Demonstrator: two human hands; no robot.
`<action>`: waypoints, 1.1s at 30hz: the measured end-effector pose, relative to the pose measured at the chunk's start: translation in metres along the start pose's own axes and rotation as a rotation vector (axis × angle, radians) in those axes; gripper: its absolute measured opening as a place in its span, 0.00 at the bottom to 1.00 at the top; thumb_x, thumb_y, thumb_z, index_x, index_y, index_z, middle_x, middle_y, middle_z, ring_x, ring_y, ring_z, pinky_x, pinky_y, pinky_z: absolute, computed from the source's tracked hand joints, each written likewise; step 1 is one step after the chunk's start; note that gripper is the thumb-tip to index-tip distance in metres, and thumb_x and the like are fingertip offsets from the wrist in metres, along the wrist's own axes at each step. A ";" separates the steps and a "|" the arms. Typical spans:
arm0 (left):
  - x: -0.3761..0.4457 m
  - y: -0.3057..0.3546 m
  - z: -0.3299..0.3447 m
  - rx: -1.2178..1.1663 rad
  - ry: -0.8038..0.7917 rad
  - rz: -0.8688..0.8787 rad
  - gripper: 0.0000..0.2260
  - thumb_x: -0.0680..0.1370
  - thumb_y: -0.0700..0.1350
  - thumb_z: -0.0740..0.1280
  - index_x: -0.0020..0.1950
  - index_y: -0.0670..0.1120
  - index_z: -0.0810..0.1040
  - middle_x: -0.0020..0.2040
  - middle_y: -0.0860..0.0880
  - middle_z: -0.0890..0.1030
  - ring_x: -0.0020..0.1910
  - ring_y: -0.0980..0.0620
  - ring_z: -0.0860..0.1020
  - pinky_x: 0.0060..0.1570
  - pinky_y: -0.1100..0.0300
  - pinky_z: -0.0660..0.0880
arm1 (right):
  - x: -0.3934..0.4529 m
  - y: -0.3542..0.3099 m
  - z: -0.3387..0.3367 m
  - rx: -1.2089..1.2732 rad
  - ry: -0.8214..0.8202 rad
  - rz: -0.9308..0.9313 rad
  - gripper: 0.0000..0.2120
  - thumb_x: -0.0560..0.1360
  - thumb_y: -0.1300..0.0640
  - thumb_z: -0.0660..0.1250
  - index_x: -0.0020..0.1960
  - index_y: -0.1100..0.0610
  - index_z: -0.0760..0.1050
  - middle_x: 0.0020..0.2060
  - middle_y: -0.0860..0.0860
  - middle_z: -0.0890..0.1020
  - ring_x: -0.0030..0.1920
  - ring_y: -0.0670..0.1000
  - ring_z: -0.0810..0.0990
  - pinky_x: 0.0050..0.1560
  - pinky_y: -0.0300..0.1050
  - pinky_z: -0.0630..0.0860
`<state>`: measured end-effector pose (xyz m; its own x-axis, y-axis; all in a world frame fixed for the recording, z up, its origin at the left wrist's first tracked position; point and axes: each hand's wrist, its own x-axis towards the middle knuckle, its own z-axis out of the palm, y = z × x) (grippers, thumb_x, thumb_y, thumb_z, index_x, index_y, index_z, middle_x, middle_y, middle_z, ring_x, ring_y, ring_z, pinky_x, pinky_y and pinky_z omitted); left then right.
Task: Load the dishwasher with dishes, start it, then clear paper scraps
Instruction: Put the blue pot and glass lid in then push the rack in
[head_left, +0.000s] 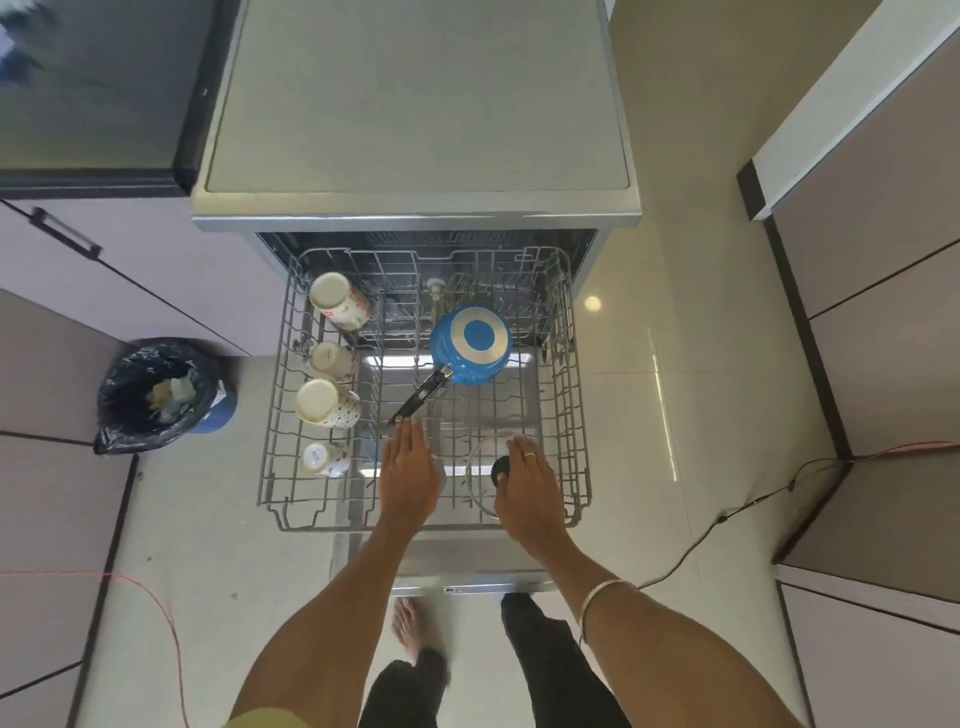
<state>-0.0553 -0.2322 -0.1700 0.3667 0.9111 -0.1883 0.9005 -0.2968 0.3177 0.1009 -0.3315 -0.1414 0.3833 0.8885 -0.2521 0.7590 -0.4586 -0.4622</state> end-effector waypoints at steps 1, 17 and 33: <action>-0.006 -0.002 -0.002 -0.003 0.001 0.024 0.24 0.78 0.40 0.52 0.74 0.34 0.65 0.71 0.35 0.70 0.73 0.37 0.67 0.72 0.46 0.60 | -0.004 -0.005 -0.001 0.008 0.020 -0.008 0.24 0.80 0.59 0.61 0.75 0.61 0.63 0.73 0.56 0.68 0.76 0.55 0.62 0.76 0.47 0.56; -0.105 -0.098 0.031 0.062 -0.050 0.209 0.27 0.75 0.31 0.63 0.74 0.43 0.68 0.67 0.41 0.75 0.69 0.39 0.70 0.72 0.46 0.62 | -0.074 -0.040 0.087 -0.041 0.016 -0.042 0.22 0.81 0.64 0.55 0.75 0.65 0.63 0.74 0.61 0.66 0.77 0.60 0.59 0.77 0.58 0.57; -0.095 -0.101 0.082 -0.066 0.188 0.180 0.26 0.74 0.29 0.66 0.71 0.41 0.70 0.66 0.42 0.75 0.71 0.39 0.68 0.70 0.42 0.64 | -0.064 -0.001 0.135 -0.210 0.165 -0.179 0.25 0.83 0.55 0.48 0.77 0.62 0.60 0.76 0.57 0.62 0.78 0.56 0.55 0.78 0.46 0.40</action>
<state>-0.1617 -0.3123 -0.2606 0.4639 0.8844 0.0510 0.8053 -0.4451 0.3916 0.0041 -0.3895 -0.2398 0.3010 0.9531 -0.0329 0.9075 -0.2969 -0.2971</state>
